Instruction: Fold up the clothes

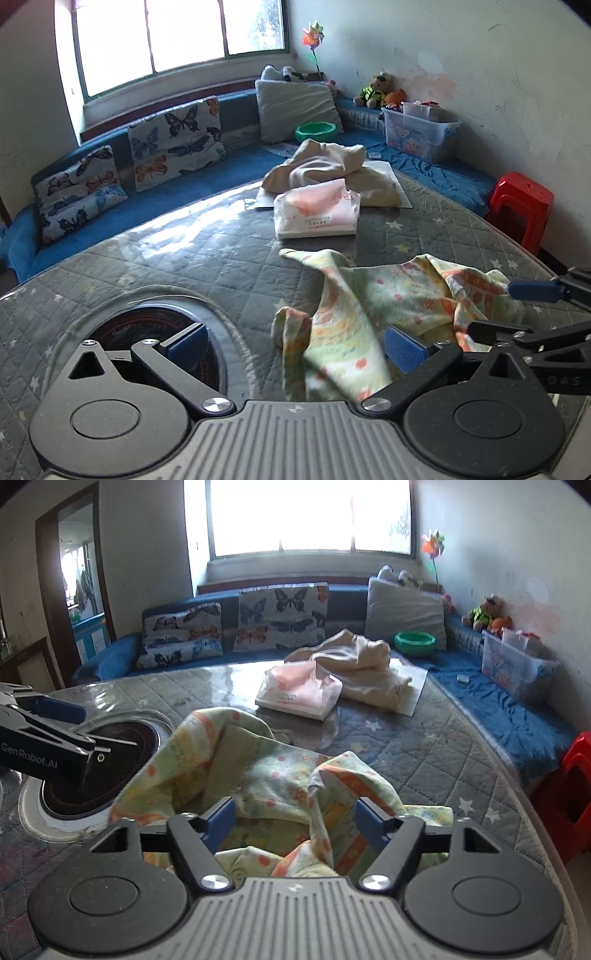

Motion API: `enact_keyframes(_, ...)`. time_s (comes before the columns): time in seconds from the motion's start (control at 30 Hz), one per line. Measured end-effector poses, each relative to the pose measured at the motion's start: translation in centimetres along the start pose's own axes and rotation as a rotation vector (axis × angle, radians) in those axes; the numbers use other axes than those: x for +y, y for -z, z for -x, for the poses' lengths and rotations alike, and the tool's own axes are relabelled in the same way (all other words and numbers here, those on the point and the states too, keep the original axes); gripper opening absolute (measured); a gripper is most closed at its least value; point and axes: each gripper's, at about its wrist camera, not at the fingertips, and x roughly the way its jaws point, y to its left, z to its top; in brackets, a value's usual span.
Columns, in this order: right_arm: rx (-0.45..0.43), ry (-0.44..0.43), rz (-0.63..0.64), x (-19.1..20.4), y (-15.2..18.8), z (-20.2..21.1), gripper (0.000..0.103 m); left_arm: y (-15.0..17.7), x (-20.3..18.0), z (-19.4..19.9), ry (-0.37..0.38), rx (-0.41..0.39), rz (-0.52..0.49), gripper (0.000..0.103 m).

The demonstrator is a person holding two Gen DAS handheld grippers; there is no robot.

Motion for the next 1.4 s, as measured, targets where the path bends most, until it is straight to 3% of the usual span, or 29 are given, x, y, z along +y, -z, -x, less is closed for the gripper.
enact_keyframes(0.13,0.032,0.012,0.024,-0.1,-0.2,-1.6,0.064,-0.9,-0.5,-1.9,0.004,0.037,-0.003,0.102)
enact_keyframes(0.27,0.062,-0.002,0.021,-0.4,0.1,-2.8,0.053,-0.8,-0.8,-3.3,0.010,0.077,-0.006,0.095)
enact_keyframes(0.37,0.078,-0.013,0.018,-0.4,0.3,-3.2,0.043,-0.6,-0.9,-4.0,0.012,0.097,-0.008,0.082)
enact_keyframes(0.47,0.088,-0.018,0.015,-0.6,0.3,-3.5,0.033,-0.4,-0.7,-4.5,0.026,0.119,0.007,0.062)
enact_keyframes(0.53,0.091,-0.016,0.014,-0.6,0.4,-3.5,0.024,-0.1,-0.3,-4.5,0.040,0.124,0.019,0.040)
enact_keyframes(0.57,0.092,-0.015,0.013,-0.7,0.4,-3.4,0.017,0.1,-0.1,-4.5,0.047,0.127,0.025,0.035)
enact_keyframes(0.63,0.079,-0.007,0.017,-0.7,0.7,-3.0,0.009,0.5,0.2,-4.3,0.058,0.129,0.033,0.015)
enact_keyframes(0.73,0.048,0.011,0.025,-0.6,1.0,-1.8,0.004,0.4,0.3,-3.6,0.058,0.110,0.026,0.009)
enact_keyframes(1.0,-0.008,0.038,0.061,-0.5,1.8,2.2,0.002,1.1,1.3,-0.1,0.079,0.039,0.028,0.006)
enact_keyframes(1.1,0.003,0.020,0.082,0.0,1.5,1.8,0.008,0.9,1.6,0.1,0.079,0.035,0.041,0.007)
enact_keyframes(1.17,0.009,0.013,0.073,0.2,1.0,1.3,0.027,0.8,1.8,0.2,0.079,0.033,0.049,0.013)
enact_keyframes(1.3,0.027,0.008,0.078,0.7,0.1,-0.7,0.034,-0.1,2.2,-0.5,0.052,0.033,0.087,0.056)
enact_keyframes(1.4,0.063,0.016,0.079,0.7,-0.3,-2.6,0.034,-0.8,2.5,-1.4,0.054,0.054,0.116,0.062)
